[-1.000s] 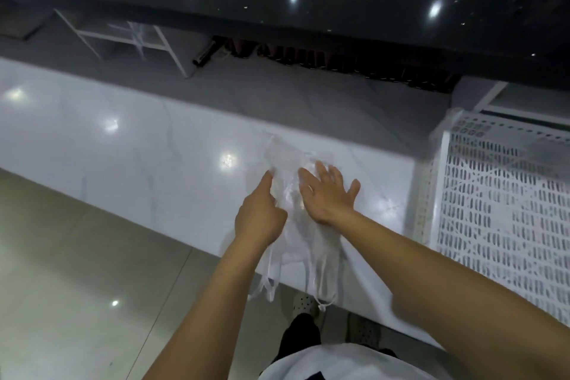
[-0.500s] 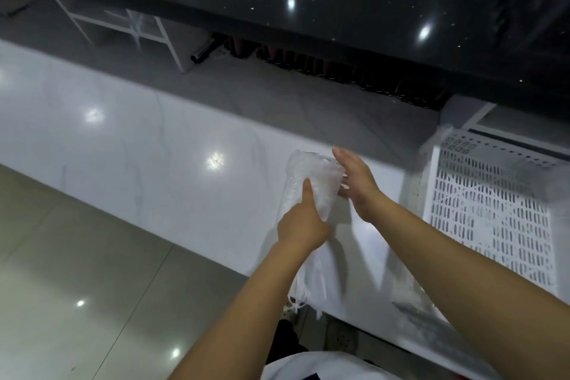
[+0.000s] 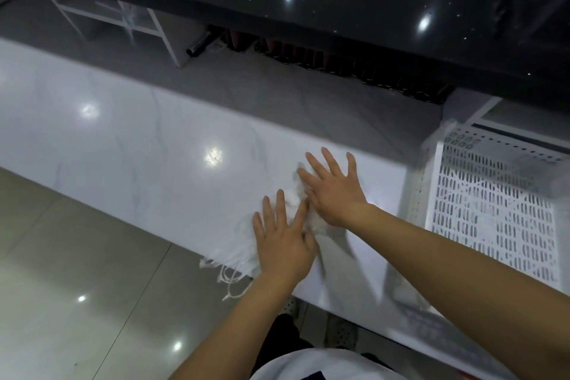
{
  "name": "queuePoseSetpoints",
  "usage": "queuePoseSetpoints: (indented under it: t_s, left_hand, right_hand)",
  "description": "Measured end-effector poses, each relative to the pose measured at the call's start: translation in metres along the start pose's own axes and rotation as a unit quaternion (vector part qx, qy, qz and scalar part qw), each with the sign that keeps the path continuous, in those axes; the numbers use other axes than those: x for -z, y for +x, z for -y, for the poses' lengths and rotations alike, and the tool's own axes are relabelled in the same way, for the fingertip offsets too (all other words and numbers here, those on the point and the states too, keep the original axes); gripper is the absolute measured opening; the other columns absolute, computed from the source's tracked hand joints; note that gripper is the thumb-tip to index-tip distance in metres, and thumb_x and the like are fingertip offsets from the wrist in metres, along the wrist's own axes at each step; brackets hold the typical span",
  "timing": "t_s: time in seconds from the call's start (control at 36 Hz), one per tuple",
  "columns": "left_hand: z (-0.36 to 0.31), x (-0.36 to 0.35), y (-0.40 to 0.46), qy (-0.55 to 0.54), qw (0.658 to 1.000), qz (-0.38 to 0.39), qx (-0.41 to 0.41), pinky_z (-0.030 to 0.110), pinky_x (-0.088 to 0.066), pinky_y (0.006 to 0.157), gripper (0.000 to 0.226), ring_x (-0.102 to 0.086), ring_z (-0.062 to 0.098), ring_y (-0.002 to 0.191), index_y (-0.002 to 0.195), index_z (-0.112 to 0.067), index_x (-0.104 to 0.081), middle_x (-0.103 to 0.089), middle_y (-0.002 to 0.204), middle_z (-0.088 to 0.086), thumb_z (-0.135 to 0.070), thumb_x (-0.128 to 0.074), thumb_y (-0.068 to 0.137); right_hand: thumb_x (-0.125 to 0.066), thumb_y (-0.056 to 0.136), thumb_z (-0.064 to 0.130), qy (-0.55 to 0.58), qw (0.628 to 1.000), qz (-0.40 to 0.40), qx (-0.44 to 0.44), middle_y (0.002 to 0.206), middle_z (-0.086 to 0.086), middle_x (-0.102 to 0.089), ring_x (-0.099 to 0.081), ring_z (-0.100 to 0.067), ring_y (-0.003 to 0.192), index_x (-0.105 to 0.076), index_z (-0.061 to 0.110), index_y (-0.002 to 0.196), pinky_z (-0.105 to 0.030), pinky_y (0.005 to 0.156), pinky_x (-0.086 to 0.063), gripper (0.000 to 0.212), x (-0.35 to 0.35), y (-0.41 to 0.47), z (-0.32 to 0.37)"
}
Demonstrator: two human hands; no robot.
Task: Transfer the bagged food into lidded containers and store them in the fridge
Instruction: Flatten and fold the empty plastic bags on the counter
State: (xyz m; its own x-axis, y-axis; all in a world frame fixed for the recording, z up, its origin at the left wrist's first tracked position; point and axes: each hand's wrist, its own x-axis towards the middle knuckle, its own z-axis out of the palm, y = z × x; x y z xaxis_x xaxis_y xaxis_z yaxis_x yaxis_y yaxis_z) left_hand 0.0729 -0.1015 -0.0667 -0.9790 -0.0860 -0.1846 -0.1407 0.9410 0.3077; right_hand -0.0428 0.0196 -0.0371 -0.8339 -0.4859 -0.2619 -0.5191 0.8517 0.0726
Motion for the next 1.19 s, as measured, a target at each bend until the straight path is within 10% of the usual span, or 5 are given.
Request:
queuePoseSetpoints:
  t_s: [0.56,0.72,0.83,1.0,1.19]
  left_hand:
    - [0.051,0.009,-0.015,0.005,0.999,0.041,-0.004,0.044,0.019,0.121,0.075,0.033,0.016,0.149,0.157,-0.039,0.016,0.025,0.165,-0.005,-0.074,0.006,0.091]
    - [0.035,0.043,0.013,-0.131,0.99,-0.009,0.052,0.044,-0.013,0.123,0.071,-0.028,0.028,0.146,0.158,-0.025,-0.02,-0.038,0.157,0.003,-0.045,-0.05,0.098]
    - [0.023,0.073,0.051,-0.057,0.985,0.145,0.076,0.042,-0.03,0.098,0.073,-0.052,0.028,0.119,0.145,-0.032,-0.034,-0.061,0.127,0.001,-0.039,-0.071,0.082]
    - [0.02,0.098,0.075,-0.002,0.951,0.302,0.062,0.044,-0.042,0.102,0.035,-0.063,0.025,0.099,0.098,-0.018,-0.069,-0.068,0.098,-0.002,-0.04,-0.083,0.075]
    - [0.026,0.106,0.071,-0.295,0.914,0.279,0.014,0.029,-0.052,0.081,0.009,-0.07,0.011,0.091,0.081,-0.024,-0.079,-0.076,0.091,-0.011,-0.019,-0.085,0.076]
  right_hand:
    - [-0.001,0.1,0.065,0.119,0.985,-0.077,-0.102,0.166,0.01,0.013,0.021,-0.019,0.152,0.013,0.04,0.156,-0.06,0.12,0.008,0.063,-0.063,-0.016,-0.007]
    - [-0.002,0.101,0.063,0.111,0.985,-0.076,-0.112,0.167,0.008,0.012,0.02,-0.02,0.152,0.01,0.038,0.157,-0.06,0.119,0.009,0.063,-0.065,-0.022,-0.005]
    - [0.001,0.101,0.062,0.125,0.983,-0.075,-0.115,0.167,0.009,0.011,0.022,-0.018,0.151,0.014,0.041,0.156,-0.058,0.119,0.013,0.061,-0.067,-0.032,-0.001]
    - [0.003,0.1,0.063,0.138,0.98,-0.071,-0.124,0.166,0.01,0.013,0.021,-0.017,0.151,0.012,0.042,0.156,-0.056,0.118,0.018,0.06,-0.069,-0.041,0.002]
    - [0.003,0.096,0.068,0.263,0.956,-0.005,-0.133,0.168,0.013,0.003,0.014,-0.016,0.153,-0.01,0.045,0.156,-0.057,0.118,0.017,0.066,-0.041,-0.034,-0.005]
